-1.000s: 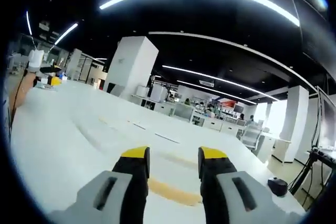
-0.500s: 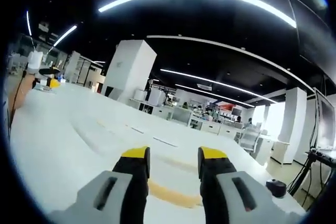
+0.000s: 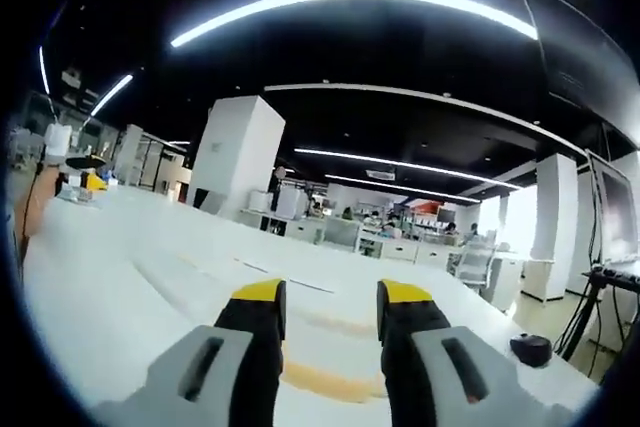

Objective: Snap each plastic latch of the storage box into its locked position after aligning the lid with the box until every specified latch is closed and the lid sits flush.

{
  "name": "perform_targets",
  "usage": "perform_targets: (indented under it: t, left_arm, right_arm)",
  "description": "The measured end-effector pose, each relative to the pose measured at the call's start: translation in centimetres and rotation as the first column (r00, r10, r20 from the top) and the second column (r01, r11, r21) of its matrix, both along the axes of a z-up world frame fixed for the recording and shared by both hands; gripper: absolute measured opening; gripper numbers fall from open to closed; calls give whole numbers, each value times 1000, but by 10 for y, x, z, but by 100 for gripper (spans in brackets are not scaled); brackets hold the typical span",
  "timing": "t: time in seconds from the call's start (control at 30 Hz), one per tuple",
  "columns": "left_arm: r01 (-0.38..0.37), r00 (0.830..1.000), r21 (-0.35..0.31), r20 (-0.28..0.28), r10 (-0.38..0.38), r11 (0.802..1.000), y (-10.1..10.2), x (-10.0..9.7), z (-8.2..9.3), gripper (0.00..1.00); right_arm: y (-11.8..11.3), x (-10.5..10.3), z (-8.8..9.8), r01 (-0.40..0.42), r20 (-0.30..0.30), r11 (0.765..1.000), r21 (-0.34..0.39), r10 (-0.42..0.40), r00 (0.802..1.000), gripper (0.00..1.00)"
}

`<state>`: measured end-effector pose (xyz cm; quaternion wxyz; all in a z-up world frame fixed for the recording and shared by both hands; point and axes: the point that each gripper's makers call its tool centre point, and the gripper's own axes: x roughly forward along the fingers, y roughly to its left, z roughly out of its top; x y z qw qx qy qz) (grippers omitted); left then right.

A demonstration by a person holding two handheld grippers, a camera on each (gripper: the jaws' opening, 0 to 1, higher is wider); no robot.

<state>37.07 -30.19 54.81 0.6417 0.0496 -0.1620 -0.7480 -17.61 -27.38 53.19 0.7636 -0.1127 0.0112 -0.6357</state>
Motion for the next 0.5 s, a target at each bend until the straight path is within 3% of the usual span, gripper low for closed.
perform_targets:
  t: [0.17,0.33,0.5]
  left_arm:
    - [51,998,10,-38,-51,999,9,-5,4,73]
    - [88,995,11,-46,-88,996,7,-12,20,73]
    - [150,989,12,-16,-150,989,0,-34,36,72]
  right_arm:
    - [7,-8,13,-5,48,999,-32,6,999,37]
    - [15,-14,32,-8,68,997,-75,13,998,37]
    - [19,-21,41,-7,21,997,-80,8,1000,37]
